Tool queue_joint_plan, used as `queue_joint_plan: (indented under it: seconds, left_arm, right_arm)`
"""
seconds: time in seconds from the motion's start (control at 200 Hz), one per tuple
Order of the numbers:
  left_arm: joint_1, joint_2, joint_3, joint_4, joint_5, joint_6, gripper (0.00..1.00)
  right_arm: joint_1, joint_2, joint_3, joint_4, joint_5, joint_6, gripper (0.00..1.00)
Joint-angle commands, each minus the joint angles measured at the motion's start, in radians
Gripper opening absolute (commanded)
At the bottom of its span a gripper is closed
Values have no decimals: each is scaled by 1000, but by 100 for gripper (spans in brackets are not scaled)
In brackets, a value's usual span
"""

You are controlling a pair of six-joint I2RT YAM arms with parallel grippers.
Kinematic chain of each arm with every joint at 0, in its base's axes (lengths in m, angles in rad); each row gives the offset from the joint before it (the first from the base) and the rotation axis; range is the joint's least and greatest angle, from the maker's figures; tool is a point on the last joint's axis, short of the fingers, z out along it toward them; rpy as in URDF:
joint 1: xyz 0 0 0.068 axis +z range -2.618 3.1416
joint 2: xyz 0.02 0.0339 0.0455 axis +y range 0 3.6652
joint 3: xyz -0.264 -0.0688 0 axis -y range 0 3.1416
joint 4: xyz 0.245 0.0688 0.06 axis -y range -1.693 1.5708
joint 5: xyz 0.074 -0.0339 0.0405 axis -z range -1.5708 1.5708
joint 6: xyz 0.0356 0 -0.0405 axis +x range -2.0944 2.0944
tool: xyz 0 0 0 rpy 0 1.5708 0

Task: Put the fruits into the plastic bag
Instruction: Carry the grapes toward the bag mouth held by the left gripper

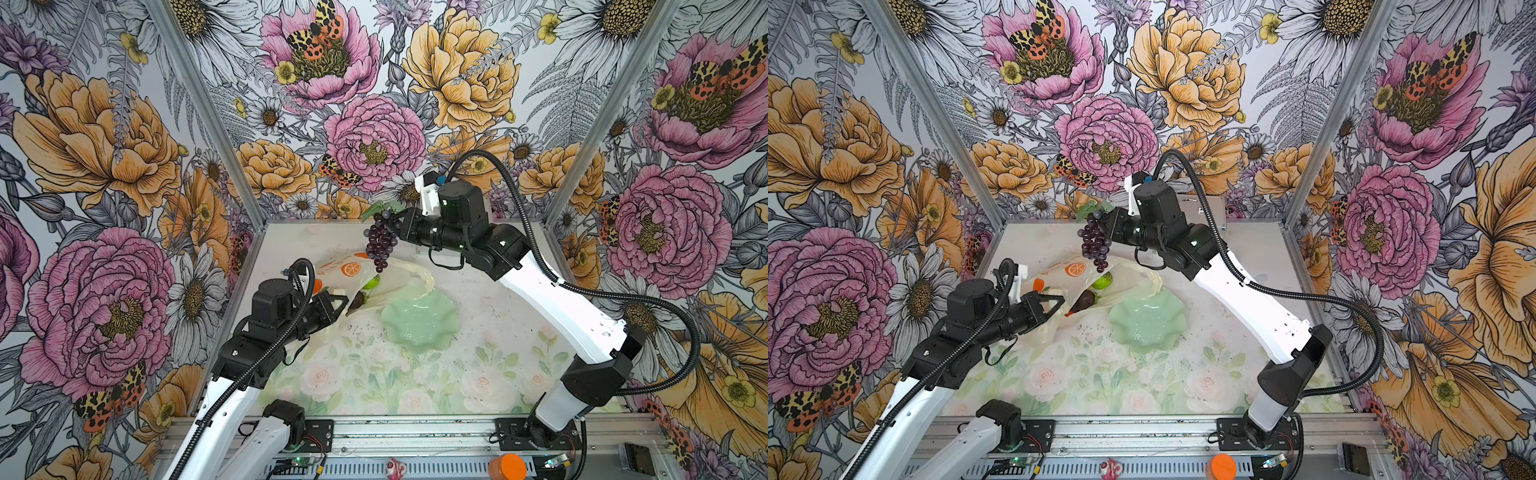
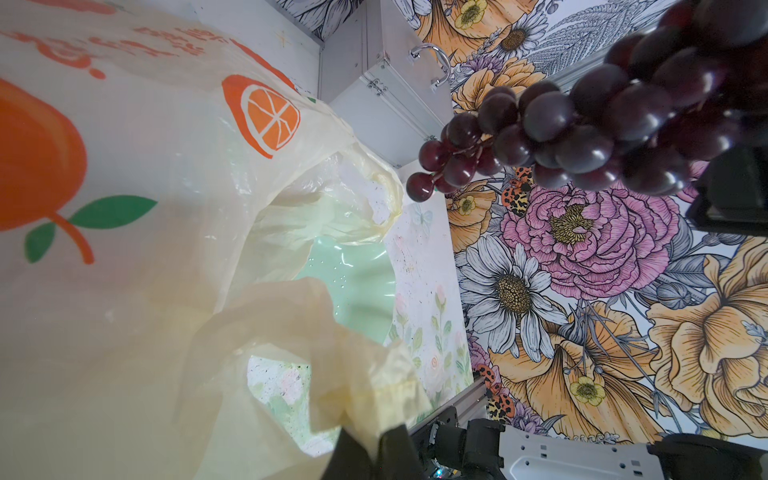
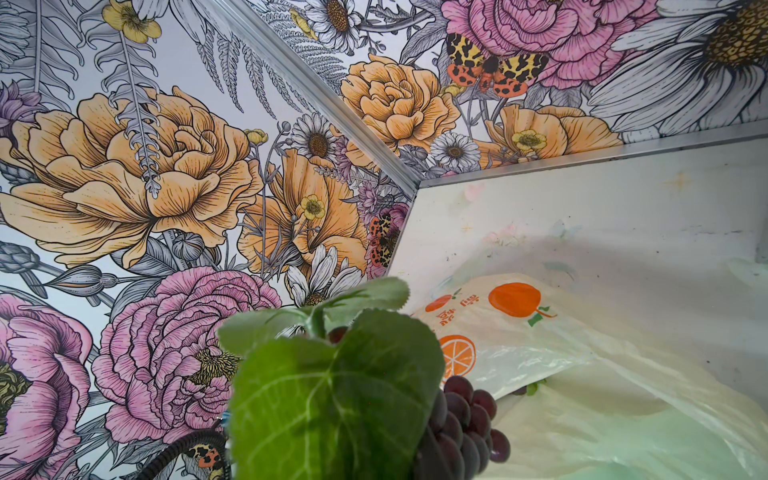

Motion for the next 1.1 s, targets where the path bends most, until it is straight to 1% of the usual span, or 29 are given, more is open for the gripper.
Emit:
queue_joint_plan:
  seconds: [0.0,0.435,1.091]
  left_arm:
    - [-9,-14,10,18,4,-5,0]
    - [-13,-21,12,18,10,-7,0]
    - [-19,-24,13,7,19,-6,0]
  right_arm:
    - [10,-2,-9,24,24,-21,19]
    - [18,-40,-92,24,53,-23,19]
    - [9,-32,-230,31,85,-39,18]
